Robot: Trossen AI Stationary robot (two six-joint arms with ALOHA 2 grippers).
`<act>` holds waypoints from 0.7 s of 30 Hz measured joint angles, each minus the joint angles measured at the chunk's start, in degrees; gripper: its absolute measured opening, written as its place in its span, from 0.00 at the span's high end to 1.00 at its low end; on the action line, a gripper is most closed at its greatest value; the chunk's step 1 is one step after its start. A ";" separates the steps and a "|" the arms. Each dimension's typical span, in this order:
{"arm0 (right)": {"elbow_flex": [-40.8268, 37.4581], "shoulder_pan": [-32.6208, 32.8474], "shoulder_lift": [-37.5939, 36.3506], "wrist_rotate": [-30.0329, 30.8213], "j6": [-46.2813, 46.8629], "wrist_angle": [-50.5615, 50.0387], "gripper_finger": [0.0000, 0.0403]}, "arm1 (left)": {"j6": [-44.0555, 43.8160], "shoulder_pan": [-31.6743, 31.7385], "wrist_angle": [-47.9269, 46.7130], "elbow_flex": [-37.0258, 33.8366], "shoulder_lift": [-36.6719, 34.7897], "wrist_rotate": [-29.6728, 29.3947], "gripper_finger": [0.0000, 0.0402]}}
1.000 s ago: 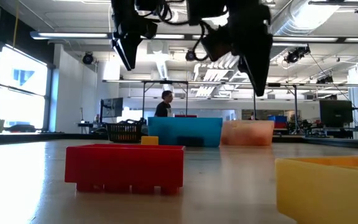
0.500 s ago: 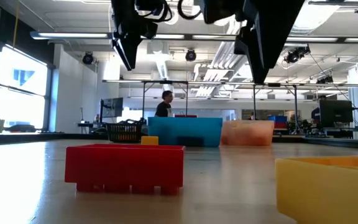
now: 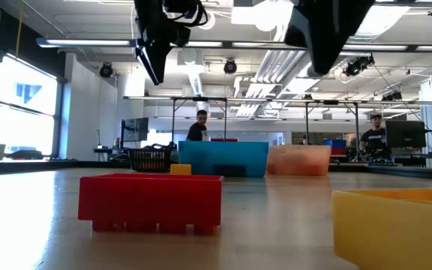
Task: Sort & place blocks by color
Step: Put the yellow game piece into the black bin
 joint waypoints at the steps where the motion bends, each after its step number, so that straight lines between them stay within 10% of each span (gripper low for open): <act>1: 0.00 0.25 0.00 -0.28 0.67 0.01 0.52 | -0.01 0.00 0.00 0.00 0.00 0.00 0.54; 21: 0.00 5.59 0.37 4.60 2.44 8.62 0.52 | -0.02 0.00 0.00 0.00 0.00 0.02 0.54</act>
